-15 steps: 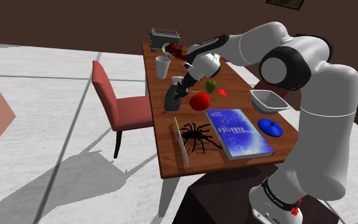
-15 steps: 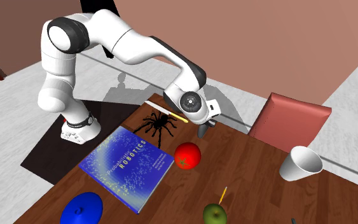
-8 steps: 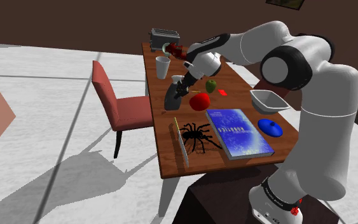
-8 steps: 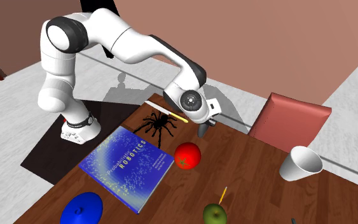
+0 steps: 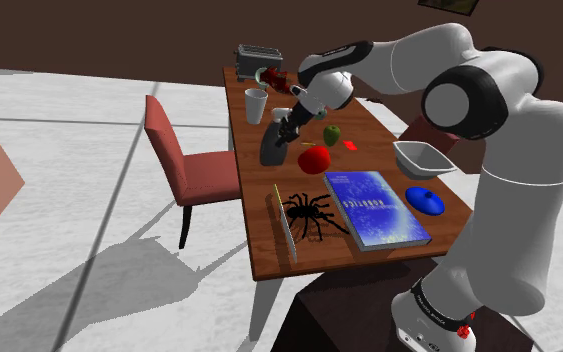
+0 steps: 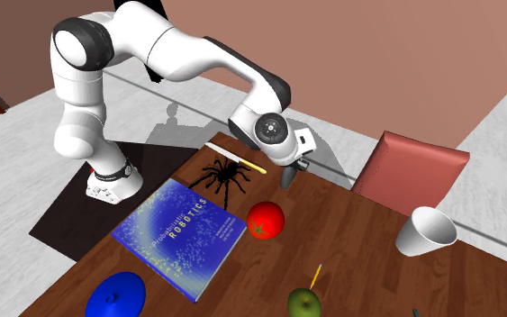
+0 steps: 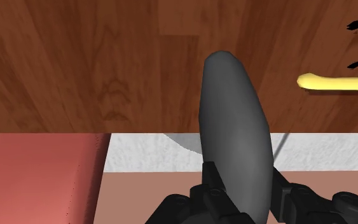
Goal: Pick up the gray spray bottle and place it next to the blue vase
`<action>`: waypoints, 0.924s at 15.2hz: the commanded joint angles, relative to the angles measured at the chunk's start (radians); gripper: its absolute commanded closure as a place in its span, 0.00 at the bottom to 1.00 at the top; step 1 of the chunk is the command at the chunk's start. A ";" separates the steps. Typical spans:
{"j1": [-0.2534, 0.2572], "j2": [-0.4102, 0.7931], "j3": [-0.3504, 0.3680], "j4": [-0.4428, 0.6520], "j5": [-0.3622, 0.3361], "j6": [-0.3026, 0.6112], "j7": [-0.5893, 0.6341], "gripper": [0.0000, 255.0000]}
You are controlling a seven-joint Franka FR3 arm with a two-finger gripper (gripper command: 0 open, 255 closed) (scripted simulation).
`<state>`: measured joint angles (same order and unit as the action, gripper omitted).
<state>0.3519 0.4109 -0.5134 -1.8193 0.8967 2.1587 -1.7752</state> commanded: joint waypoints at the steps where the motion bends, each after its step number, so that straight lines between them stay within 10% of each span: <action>1: 0.004 -0.014 -0.006 0.007 -0.016 -0.013 0.018 1.00; 14: 0.021 -0.092 -0.038 0.068 -0.107 -0.108 0.124 1.00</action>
<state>0.3744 0.3200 -0.5496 -1.7600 0.7942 2.0596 -1.6567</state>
